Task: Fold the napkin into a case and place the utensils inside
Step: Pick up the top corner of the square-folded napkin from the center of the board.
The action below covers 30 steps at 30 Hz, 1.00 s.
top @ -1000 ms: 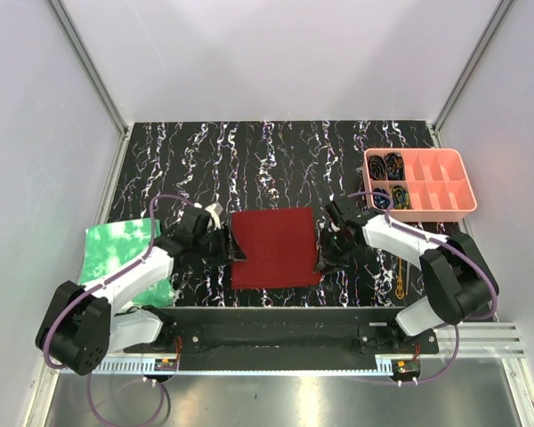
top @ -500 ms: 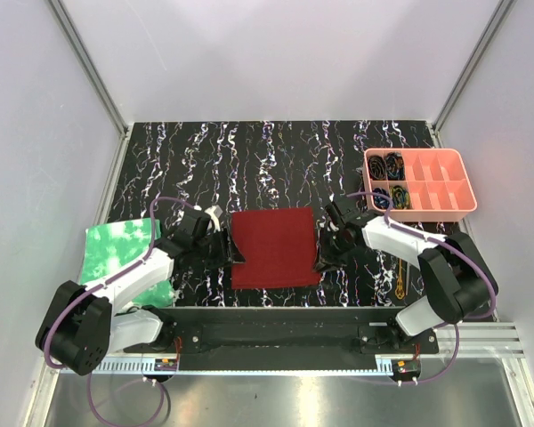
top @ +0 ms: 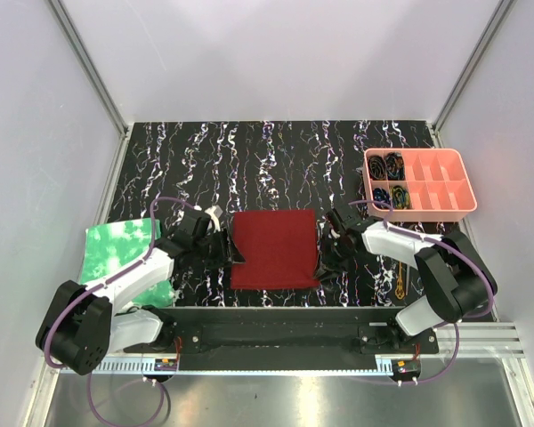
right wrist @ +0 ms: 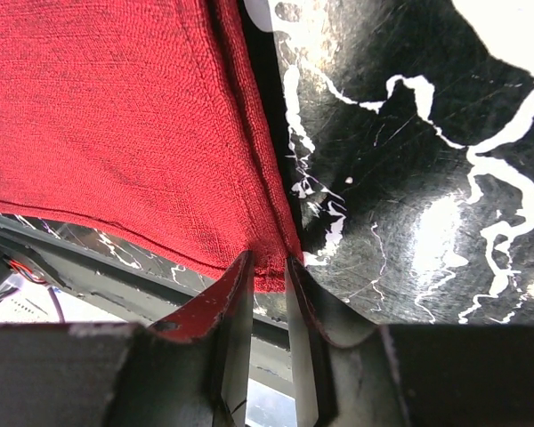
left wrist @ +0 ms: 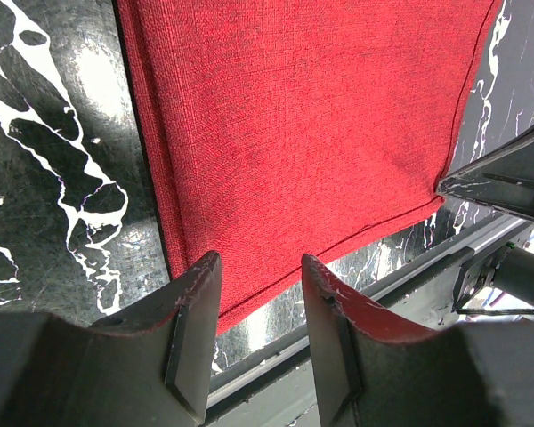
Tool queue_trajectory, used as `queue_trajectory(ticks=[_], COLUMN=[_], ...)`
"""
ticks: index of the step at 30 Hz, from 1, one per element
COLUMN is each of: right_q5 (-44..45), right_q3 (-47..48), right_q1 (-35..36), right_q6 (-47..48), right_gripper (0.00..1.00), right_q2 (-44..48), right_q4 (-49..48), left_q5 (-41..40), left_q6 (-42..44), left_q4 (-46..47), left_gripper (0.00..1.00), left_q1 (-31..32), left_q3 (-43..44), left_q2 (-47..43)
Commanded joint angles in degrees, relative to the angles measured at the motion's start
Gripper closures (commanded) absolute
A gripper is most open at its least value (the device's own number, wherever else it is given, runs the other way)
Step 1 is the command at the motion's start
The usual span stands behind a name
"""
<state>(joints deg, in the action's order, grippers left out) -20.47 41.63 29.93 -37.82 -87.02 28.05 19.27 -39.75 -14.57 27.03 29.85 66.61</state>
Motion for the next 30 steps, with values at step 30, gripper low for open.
queue_trajectory(ticks=[30], right_q5=[-1.68], right_q3=[-4.45], right_q1=[0.30], right_q6=[-2.34], right_gripper=[0.67], right_q2=[4.05], right_q4=[-2.30], left_q5=[-0.81], left_q6=[-0.68], left_q4=[-0.37], left_gripper=[0.54], left_q1=[0.13], left_q3=[-2.51], left_q2=[-1.04])
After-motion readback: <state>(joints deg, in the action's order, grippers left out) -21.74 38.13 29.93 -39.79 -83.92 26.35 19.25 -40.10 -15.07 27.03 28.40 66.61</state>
